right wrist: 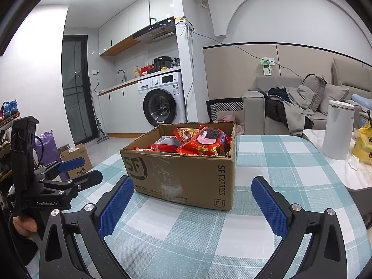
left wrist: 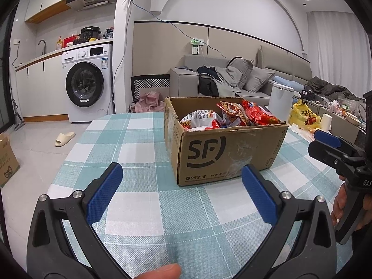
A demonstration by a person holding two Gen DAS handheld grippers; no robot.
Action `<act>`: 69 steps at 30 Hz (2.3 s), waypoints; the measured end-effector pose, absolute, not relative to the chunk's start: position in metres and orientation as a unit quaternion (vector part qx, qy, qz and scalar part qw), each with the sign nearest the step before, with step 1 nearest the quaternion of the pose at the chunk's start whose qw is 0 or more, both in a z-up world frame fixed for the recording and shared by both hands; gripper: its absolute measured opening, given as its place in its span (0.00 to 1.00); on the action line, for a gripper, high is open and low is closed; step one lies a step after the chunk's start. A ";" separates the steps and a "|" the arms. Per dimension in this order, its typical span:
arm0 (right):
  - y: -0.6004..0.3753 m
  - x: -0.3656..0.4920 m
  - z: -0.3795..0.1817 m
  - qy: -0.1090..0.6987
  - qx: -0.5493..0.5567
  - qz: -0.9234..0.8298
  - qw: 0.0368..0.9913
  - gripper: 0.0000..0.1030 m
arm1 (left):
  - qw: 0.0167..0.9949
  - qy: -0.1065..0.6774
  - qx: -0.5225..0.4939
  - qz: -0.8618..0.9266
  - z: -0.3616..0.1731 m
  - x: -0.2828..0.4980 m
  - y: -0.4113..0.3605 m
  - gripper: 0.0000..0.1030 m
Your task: Organize snacks
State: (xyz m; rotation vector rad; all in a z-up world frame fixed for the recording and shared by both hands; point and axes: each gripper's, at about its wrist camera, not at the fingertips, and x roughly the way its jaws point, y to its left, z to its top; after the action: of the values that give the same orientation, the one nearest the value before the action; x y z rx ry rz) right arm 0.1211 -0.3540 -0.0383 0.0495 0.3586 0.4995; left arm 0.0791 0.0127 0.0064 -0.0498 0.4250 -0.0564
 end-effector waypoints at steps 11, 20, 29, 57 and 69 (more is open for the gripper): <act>-0.353 0.123 -0.040 0.178 0.026 0.248 0.952 1.00 | 0.977 0.211 -0.025 -0.027 0.005 0.080 0.013 0.99; -0.354 0.124 -0.042 0.181 0.030 0.248 0.951 1.00 | 0.977 0.212 -0.025 -0.027 0.004 0.081 0.013 0.99; -0.355 0.124 -0.044 0.181 0.033 0.248 0.951 1.00 | 0.977 0.211 -0.026 -0.027 0.005 0.080 0.013 0.99; -0.354 0.124 -0.044 0.182 0.034 0.248 0.951 1.00 | 0.977 0.211 -0.025 -0.028 0.005 0.080 0.013 0.99; -0.354 0.124 -0.044 0.182 0.033 0.248 0.951 1.00 | 0.977 0.211 -0.025 -0.028 0.005 0.080 0.013 0.99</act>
State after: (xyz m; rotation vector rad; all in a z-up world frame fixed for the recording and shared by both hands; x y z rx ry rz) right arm 0.1243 -0.3544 -0.0436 0.0679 0.3700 0.5045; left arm 0.0804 0.0127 0.0046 -0.0513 0.4253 -0.0556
